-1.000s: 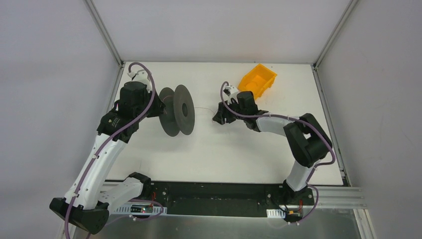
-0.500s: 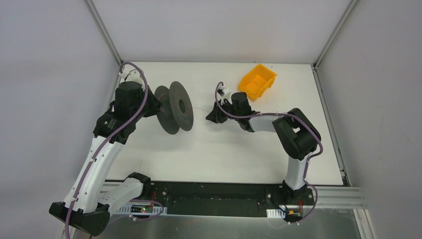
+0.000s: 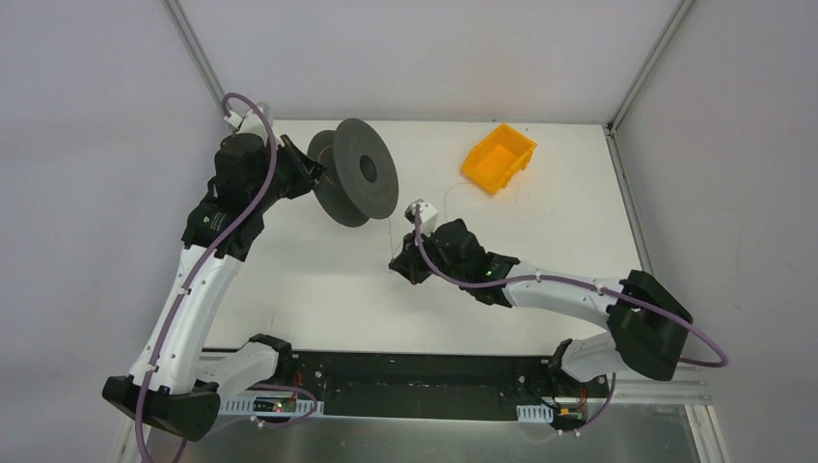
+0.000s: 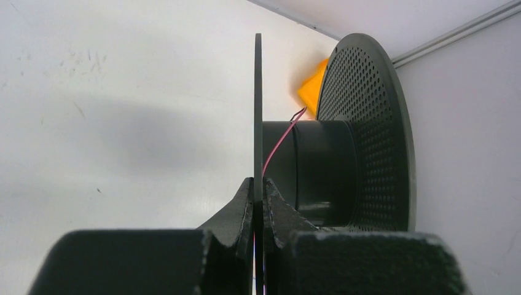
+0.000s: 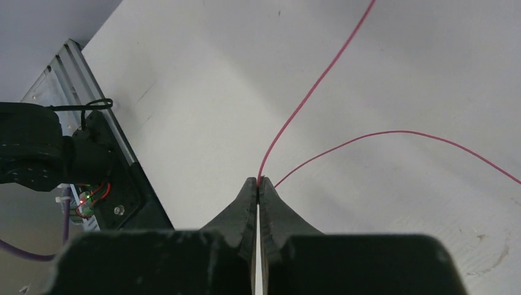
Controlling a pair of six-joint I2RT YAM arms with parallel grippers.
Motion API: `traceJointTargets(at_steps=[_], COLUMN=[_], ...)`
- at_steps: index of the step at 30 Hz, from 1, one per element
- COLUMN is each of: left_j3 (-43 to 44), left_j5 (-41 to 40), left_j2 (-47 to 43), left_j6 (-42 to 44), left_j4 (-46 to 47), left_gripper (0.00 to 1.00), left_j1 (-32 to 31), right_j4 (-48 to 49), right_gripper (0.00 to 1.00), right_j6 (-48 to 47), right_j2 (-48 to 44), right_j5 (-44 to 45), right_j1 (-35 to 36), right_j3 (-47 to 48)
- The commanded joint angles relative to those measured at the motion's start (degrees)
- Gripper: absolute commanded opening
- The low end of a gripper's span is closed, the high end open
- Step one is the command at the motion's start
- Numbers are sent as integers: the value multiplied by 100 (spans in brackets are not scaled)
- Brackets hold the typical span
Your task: Wrap the cables
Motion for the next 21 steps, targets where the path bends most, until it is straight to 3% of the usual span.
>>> traceJointTargets(at_steps=[1, 5, 11, 21], left_j3=[-153, -377, -771, -1016], left_j5=[25, -321, -1294, -1790], left_j2=[130, 138, 12, 258], left_j6=[-60, 457, 1247, 1833], left_j4=[868, 863, 861, 418], left_gripper=[0, 0, 0, 0], left_j1=[6, -106, -714, -1243], right_j4=[-858, -1713, -2233, -2532], right_gripper=[0, 0, 0, 0], right_j6=[97, 131, 161, -583], right_j2=[-455, -425, -395, -418], right_j5=[1052, 1206, 1279, 1864], right_j1=[410, 654, 950, 950], right_j3=[550, 1304, 2075, 2386])
